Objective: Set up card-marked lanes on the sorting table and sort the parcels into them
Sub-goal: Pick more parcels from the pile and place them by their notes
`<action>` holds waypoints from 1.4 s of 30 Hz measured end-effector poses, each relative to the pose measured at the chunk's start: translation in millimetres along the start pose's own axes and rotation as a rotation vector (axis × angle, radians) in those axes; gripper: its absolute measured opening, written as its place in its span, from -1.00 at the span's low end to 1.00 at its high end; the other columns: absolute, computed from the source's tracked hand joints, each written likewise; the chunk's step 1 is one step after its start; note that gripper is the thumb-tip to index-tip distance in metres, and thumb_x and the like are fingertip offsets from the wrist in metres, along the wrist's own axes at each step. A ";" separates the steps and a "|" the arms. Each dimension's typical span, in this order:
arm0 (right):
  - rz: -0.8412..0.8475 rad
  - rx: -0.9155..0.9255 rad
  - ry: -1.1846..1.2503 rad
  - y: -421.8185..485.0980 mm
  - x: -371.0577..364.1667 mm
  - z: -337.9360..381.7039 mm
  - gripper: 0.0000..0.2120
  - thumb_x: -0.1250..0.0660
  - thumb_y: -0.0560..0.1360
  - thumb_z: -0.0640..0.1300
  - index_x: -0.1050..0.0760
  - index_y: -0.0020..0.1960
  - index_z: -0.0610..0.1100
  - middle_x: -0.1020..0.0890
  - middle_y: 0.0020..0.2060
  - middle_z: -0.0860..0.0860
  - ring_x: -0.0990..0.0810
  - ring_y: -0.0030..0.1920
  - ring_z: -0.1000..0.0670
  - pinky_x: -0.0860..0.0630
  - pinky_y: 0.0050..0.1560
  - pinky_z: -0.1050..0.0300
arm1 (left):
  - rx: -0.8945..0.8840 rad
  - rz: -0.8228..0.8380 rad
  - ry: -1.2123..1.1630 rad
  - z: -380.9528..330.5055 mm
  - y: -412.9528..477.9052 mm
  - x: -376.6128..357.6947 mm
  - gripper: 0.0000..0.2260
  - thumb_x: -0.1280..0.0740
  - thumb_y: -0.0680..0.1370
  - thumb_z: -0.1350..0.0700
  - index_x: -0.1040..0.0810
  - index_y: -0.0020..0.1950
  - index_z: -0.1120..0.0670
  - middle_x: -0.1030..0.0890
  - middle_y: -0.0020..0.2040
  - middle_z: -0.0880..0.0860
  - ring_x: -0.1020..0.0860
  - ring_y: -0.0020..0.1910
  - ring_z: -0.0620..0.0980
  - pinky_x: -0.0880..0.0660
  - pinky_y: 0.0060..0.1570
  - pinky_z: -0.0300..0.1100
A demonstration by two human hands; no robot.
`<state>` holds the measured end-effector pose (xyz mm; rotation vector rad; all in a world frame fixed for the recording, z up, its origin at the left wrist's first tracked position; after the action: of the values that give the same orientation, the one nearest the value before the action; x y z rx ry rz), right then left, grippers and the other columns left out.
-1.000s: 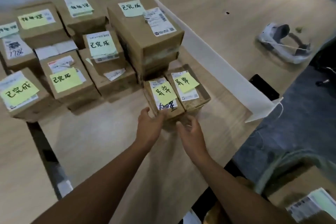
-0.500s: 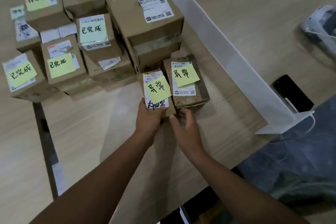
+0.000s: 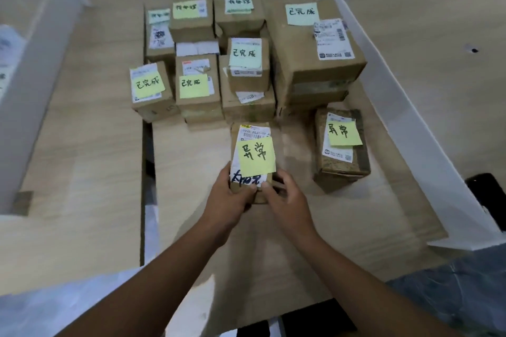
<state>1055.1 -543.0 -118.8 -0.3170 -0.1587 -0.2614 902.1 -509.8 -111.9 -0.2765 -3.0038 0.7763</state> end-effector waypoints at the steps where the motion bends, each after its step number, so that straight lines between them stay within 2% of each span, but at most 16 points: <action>1: 0.034 0.028 -0.005 -4.2 -19.4 11.3 -0.70 -0.42 0.58 -0.04 -0.51 0.30 0.13 -0.64 0.15 0.24 -0.60 0.16 0.27 -0.54 0.04 0.36 | -0.021 -0.029 -0.014 -6.8 -8.5 22.0 -0.56 -0.39 0.57 0.23 -0.49 0.29 -0.25 -0.70 0.10 -0.15 -0.69 0.01 -0.07 -0.67 -0.07 -0.02; 3: 0.107 0.098 -0.013 -14.3 -62.7 37.1 -0.66 -0.42 0.58 -0.06 -0.51 0.34 0.06 -0.64 0.20 0.18 -0.60 0.20 0.21 -0.57 0.15 0.23 | -0.060 -0.093 -0.036 -20.9 -28.6 70.5 -0.53 -0.39 0.58 0.25 -0.47 0.30 -0.27 -0.70 0.07 -0.17 -0.68 -0.06 -0.12 -0.66 -0.09 -0.06; 5: 0.197 0.170 -0.048 -28.9 -116.0 63.3 -0.64 -0.41 0.57 -0.02 -0.50 0.35 0.08 -0.63 0.22 0.19 -0.60 0.22 0.18 -0.56 0.17 0.17 | -0.090 -0.167 -0.071 -31.4 -54.5 127.5 -0.51 -0.41 0.58 0.25 -0.46 0.37 -0.23 -0.71 0.07 -0.15 -0.65 -0.07 -0.09 -0.65 -0.03 0.03; 7: 0.268 0.231 -0.075 -51.1 -174.7 87.4 -0.62 -0.39 0.53 0.09 -0.49 0.33 0.16 -0.62 0.22 0.24 -0.60 0.22 0.19 -0.55 0.15 0.21 | -0.133 -0.217 -0.089 -39.3 -84.2 187.6 -0.53 -0.41 0.57 0.25 -0.47 0.37 -0.20 -0.71 0.10 -0.11 -0.66 0.02 -0.05 -0.62 0.06 0.15; 9: 0.335 0.280 -0.082 -78.5 -238.2 109.0 -0.64 -0.37 0.51 0.16 -0.46 0.29 0.29 -0.61 0.21 0.29 -0.59 0.21 0.22 -0.52 0.08 0.36 | -0.181 -0.268 -0.095 -43.8 -116.7 251.8 -0.53 -0.39 0.58 0.25 -0.47 0.37 -0.20 -0.70 0.15 -0.10 -0.67 0.11 0.02 -0.63 0.11 0.15; 12: 0.437 0.341 -0.113 -128.2 -341.4 136.3 -0.68 -0.38 0.54 0.13 -0.42 0.24 0.39 -0.61 0.21 0.31 -0.59 0.20 0.24 -0.50 0.06 0.41 | -0.235 -0.359 -0.120 -40.6 -170.8 353.9 -0.55 -0.39 0.59 0.22 -0.47 0.37 -0.22 -0.70 0.13 -0.10 -0.65 0.06 0.01 -0.61 0.09 0.18; 16: 0.576 0.383 -0.080 -205.2 -482.3 168.7 -0.69 -0.38 0.54 0.10 -0.48 0.26 0.28 -0.64 0.20 0.27 -0.62 0.18 0.17 -0.56 0.16 0.18 | -0.301 -0.495 -0.155 -27.9 -248.8 491.8 -0.53 -0.40 0.57 0.17 -0.47 0.35 -0.30 -0.69 0.14 -0.15 -0.64 -0.01 -0.14 -0.65 -0.05 -0.11; 18: 0.648 0.436 -0.066 -246.5 -547.2 183.5 -0.72 -0.37 0.58 0.02 -0.50 0.26 0.26 -0.64 0.19 0.28 -0.63 0.16 0.19 -0.54 0.12 0.30 | -0.314 -0.564 -0.174 -19.3 -286.4 556.3 -0.52 -0.41 0.57 0.18 -0.47 0.34 -0.33 -0.69 0.14 -0.17 -0.64 -0.03 -0.23 -0.59 -0.12 -0.26; 20: 0.705 0.453 -0.047 -283.0 -604.3 193.9 -0.73 -0.38 0.60 -0.03 -0.51 0.25 0.24 -0.64 0.18 0.28 -0.62 0.16 0.19 -0.51 0.11 0.35 | -0.307 -0.634 -0.198 -11.5 -321.5 614.3 -0.51 -0.42 0.57 0.19 -0.49 0.25 -0.40 -0.69 0.11 -0.17 -0.64 -0.07 -0.25 -0.57 -0.19 -0.31; 22: 0.747 0.465 -0.048 -311.4 -655.9 200.8 -0.71 -0.38 0.61 -0.04 -0.51 0.29 0.20 -0.64 0.21 0.24 -0.61 0.20 0.17 -0.52 0.18 0.26 | -0.301 -0.685 -0.211 -6.1 -350.1 665.2 -0.53 -0.43 0.57 0.18 -0.51 0.20 -0.42 -0.70 0.10 -0.16 -0.64 -0.08 -0.20 -0.58 -0.21 -0.28; 25: 0.809 0.478 -0.055 -339.4 -726.0 211.8 -0.67 -0.38 0.61 -0.04 -0.48 0.33 0.19 -0.61 0.25 0.23 -0.59 0.24 0.17 -0.51 0.22 0.23 | -0.297 -0.755 -0.233 3.4 -375.3 734.3 -0.54 -0.46 0.56 0.15 -0.48 0.29 -0.35 -0.69 0.11 -0.15 -0.64 -0.05 -0.09 -0.64 -0.13 -0.09; 29: 0.837 0.496 -0.089 -348.8 -807.6 220.1 -0.67 -0.36 0.57 0.04 -0.48 0.31 0.24 -0.62 0.24 0.20 -0.60 0.21 0.17 -0.55 0.20 0.16 | -0.274 -0.784 -0.266 16.2 -373.1 814.6 -0.54 -0.46 0.57 0.17 -0.47 0.34 -0.27 -0.70 0.09 -0.10 -0.60 -0.07 -0.02 -0.61 -0.14 -0.10; 32: 0.820 0.477 -0.121 -330.8 -866.4 220.4 -0.70 -0.35 0.56 0.09 -0.45 0.22 0.41 -0.61 0.19 0.32 -0.59 0.19 0.23 -0.52 0.10 0.32 | -0.226 -0.762 -0.243 20.0 -346.1 871.7 -0.55 -0.45 0.57 0.17 -0.48 0.21 -0.38 -0.70 0.05 -0.15 -0.63 -0.05 -0.02 -0.64 -0.09 -0.07; 34: 0.790 0.460 -0.137 -308.3 -904.9 217.9 -0.71 -0.34 0.57 0.13 -0.46 0.27 0.33 -0.60 0.20 0.30 -0.57 0.20 0.24 -0.52 0.10 0.30 | -0.197 -0.735 -0.219 18.4 -318.6 911.1 -0.53 -0.45 0.56 0.15 -0.46 0.21 -0.43 -0.70 0.05 -0.18 -0.67 0.00 -0.04 -0.66 -0.03 0.00; 38: 0.711 0.377 -0.175 -259.9 -973.3 215.2 -0.64 -0.30 0.62 0.16 -0.45 0.38 0.14 -0.58 0.27 0.16 -0.58 0.20 0.21 -0.58 0.17 0.14 | -0.126 -0.679 -0.230 15.6 -256.1 980.1 -0.51 -0.45 0.56 0.17 -0.44 0.39 -0.24 -0.70 0.09 -0.12 -0.68 0.05 0.06 -0.65 0.05 0.06; 42: 0.640 0.329 -0.215 -227.6 -1015.8 215.6 -0.70 -0.26 0.65 0.15 -0.44 0.36 0.17 -0.60 0.23 0.21 -0.60 0.21 0.18 -0.57 0.21 0.05 | -0.072 -0.542 -0.219 11.5 -193.5 1028.0 -0.54 -0.43 0.57 0.21 -0.48 0.34 -0.24 -0.72 0.08 -0.10 -0.69 0.01 0.00 -0.64 -0.09 -0.08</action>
<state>-1.5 -449.2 -48.8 -0.0562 -0.2984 0.4319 -142.0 -499.0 -47.5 0.6360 -3.0602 0.6730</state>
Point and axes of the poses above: each hand's wrist, its own y-axis towards the middle knuckle, its own x-axis out of the back of the hand, z = x × y, the point moved 8 cm from there along y, towards the middle knuckle
